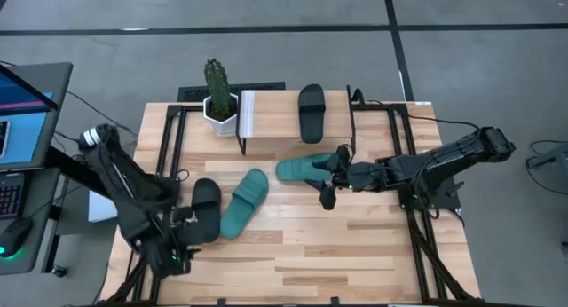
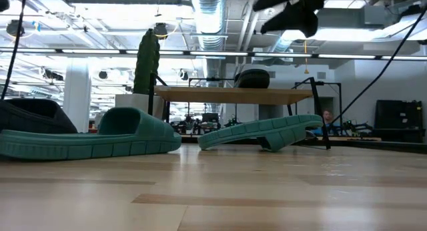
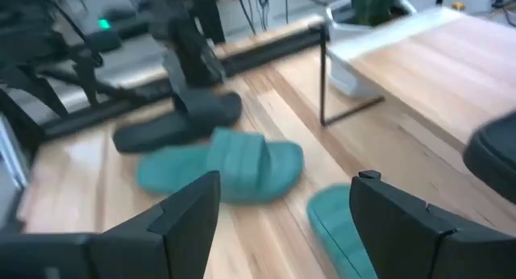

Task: Pick and place slides into the shelf
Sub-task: Put the black slipper on the shelf

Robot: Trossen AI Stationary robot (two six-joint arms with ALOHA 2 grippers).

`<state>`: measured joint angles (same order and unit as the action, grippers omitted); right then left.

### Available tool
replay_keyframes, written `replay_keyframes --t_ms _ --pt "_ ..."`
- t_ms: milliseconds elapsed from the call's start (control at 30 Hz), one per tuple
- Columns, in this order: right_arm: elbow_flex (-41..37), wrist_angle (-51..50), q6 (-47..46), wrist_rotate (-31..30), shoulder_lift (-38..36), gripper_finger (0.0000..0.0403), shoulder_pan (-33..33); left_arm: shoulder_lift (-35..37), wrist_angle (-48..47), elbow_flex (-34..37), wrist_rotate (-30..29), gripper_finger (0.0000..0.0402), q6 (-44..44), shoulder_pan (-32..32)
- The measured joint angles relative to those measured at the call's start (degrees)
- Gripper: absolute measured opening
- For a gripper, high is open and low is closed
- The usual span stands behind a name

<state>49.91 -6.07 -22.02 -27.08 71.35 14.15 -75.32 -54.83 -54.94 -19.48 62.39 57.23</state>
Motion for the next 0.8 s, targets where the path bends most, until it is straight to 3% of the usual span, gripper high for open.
replay_keyframes --t_ms 267,800 --pt "0.00 -7.38 0.04 0.01 0.00 0.0260 0.11 -11.68 -3.17 -1.80 1.27 0.0174 4.05 -0.69" --pt "0.00 -11.07 0.04 0.03 0.00 0.0260 1.00 -24.57 -5.79 -4.96 -0.02 0.0174 4.48 -6.04"
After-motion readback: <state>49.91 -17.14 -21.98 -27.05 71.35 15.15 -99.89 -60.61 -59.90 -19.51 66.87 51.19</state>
